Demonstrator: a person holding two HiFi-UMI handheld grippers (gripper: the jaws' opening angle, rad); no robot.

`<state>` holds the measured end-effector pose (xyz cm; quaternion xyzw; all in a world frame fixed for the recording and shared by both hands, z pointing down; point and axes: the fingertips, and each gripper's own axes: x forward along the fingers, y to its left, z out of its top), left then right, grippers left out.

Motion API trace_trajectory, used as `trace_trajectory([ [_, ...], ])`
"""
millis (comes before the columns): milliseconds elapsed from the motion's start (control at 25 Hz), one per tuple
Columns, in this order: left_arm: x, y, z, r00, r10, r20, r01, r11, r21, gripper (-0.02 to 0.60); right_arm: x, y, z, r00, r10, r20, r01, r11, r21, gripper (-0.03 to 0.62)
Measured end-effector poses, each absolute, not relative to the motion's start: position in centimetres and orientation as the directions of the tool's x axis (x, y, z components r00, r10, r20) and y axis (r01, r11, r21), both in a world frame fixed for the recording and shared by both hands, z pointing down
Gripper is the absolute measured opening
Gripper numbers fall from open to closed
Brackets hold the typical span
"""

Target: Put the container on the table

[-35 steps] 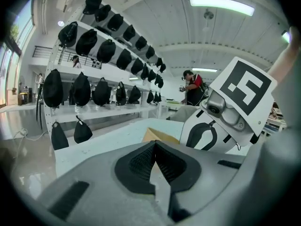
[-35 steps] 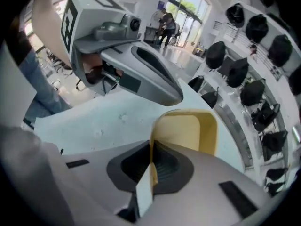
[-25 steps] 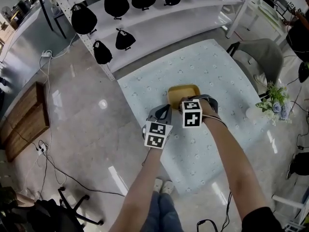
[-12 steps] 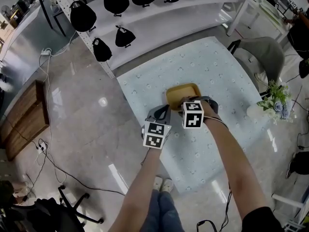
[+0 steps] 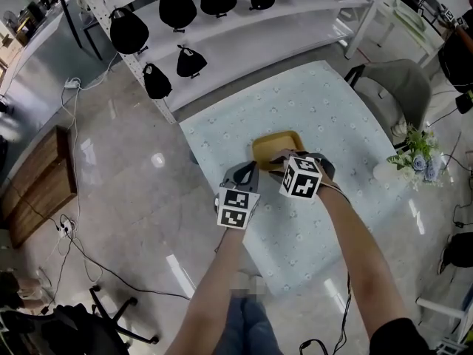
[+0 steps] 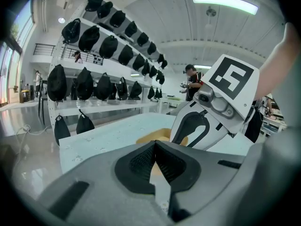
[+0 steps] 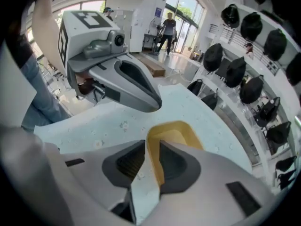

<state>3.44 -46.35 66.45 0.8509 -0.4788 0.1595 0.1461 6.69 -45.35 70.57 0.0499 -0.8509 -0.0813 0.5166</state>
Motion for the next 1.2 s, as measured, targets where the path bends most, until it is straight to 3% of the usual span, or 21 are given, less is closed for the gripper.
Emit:
trace_trajectory([
  [240, 3.0, -45.8, 62.4, 0.495, -0.789, 0.364, -0.859, -0.506, 0.072, 0.002, 6.8, -46.8, 63.6, -0.647, -0.383, 0.659, -0.352, 0.917, 0.187, 0.026],
  [440, 2.7, -45.2, 57.9, 0.496, -0.812, 0.307, -0.861, -0.506, 0.053, 0.002, 8.2, -46.4, 57.4, -0.689, -0.547, 0.474, -0.557, 0.819, 0.135, 0.000],
  [640, 2.5, -44.1, 52.7, 0.489, -0.839, 0.237, -0.868, -0.495, 0.041, 0.002, 11.6, -45.2, 51.0, -0.639, -0.714, 0.287, -0.730, 0.680, 0.064, -0.002],
  [840, 2.2, -41.9, 47.7, 0.492, -0.849, 0.194, -0.864, -0.504, -0.011, 0.002, 16.8, -41.7, 44.1, -0.492, -0.867, 0.082, -0.871, 0.490, -0.035, -0.002],
  [1200, 1.1, -36.4, 38.5, 0.498, -0.863, 0.086, -0.865, -0.501, -0.026, 0.002, 20.9, -33.2, 36.7, -0.363, -0.931, -0.046, -0.928, 0.366, -0.067, -0.002],
])
